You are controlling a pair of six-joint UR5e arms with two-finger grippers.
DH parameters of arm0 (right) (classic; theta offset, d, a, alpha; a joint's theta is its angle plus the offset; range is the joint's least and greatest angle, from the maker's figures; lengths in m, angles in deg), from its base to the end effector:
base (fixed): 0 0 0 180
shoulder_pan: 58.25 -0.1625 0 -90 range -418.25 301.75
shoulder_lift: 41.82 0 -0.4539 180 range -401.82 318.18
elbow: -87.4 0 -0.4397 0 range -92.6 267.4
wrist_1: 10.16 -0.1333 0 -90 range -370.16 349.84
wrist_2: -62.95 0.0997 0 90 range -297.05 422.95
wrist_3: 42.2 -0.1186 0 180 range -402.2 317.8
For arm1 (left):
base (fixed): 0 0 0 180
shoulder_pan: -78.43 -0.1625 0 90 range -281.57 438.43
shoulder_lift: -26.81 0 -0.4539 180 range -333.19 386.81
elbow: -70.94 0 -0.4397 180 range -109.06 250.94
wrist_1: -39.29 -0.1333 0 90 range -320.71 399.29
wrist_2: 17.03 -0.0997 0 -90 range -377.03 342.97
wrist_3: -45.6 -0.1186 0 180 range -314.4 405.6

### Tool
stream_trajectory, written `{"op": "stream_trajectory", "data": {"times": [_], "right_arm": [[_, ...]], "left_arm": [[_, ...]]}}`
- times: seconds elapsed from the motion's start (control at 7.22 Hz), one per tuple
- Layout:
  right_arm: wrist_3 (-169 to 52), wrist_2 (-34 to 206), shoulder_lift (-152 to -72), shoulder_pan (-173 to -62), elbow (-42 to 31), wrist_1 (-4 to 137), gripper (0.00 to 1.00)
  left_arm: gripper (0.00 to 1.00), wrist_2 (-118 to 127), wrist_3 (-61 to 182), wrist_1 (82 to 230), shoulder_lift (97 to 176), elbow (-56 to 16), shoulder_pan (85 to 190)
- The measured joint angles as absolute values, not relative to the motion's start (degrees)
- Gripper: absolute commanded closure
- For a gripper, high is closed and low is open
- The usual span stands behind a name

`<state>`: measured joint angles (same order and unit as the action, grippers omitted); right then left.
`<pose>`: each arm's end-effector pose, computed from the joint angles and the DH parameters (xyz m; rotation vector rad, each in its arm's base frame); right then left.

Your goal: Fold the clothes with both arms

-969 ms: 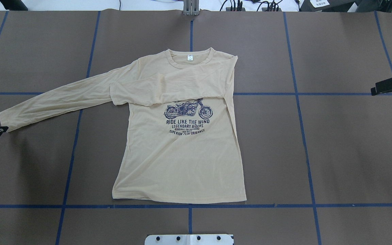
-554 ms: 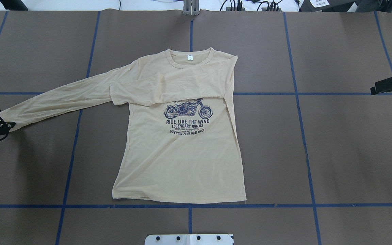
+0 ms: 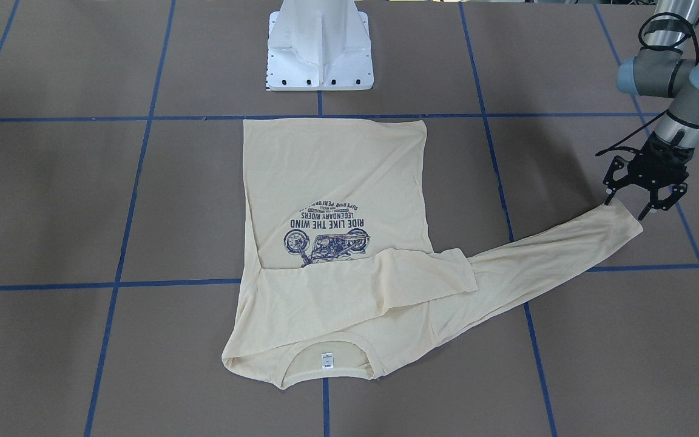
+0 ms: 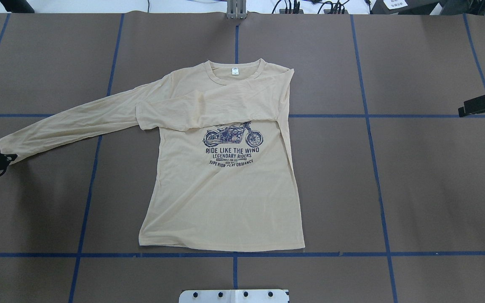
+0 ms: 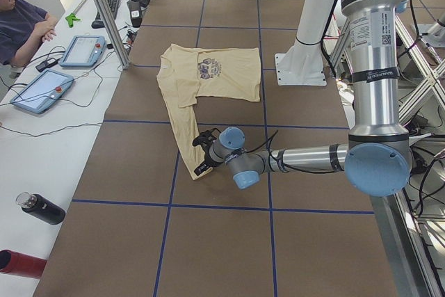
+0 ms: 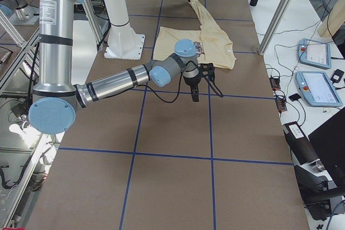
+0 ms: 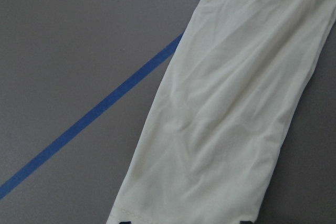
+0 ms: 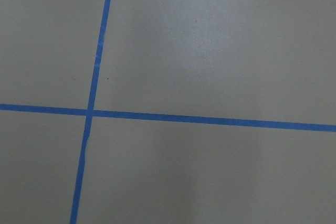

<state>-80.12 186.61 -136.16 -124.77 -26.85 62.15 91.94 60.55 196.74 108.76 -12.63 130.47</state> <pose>-0.1445 -0.5023 0.4827 0.2583 -0.8106 0.0439 0.2401 -0.4618 0.7098 0.6910 0.6908 0.5225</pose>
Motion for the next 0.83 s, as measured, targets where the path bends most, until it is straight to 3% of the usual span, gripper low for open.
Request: {"op": "stream_trajectory", "data": {"times": [0.28,0.42,0.55,0.83], "right_arm": [[-80.32,186.59,-136.08,-124.74,-26.83,62.14,0.0],[-80.38,186.55,-136.03,-124.72,-26.8,62.13,0.0],[-80.43,186.54,-135.96,-124.71,-26.78,62.15,0.0],[-80.51,186.54,-135.8,-124.7,-26.77,62.17,0.0]], "left_arm": [[0.3,91.96,60.54,196.86,108.66,-12.62,130.03],[0.57,91.96,60.54,196.87,108.64,-12.64,129.8],[1.0,91.94,60.56,196.86,108.64,-12.64,129.62],[1.0,91.74,60.6,196.82,108.63,-12.73,129.52]]}}
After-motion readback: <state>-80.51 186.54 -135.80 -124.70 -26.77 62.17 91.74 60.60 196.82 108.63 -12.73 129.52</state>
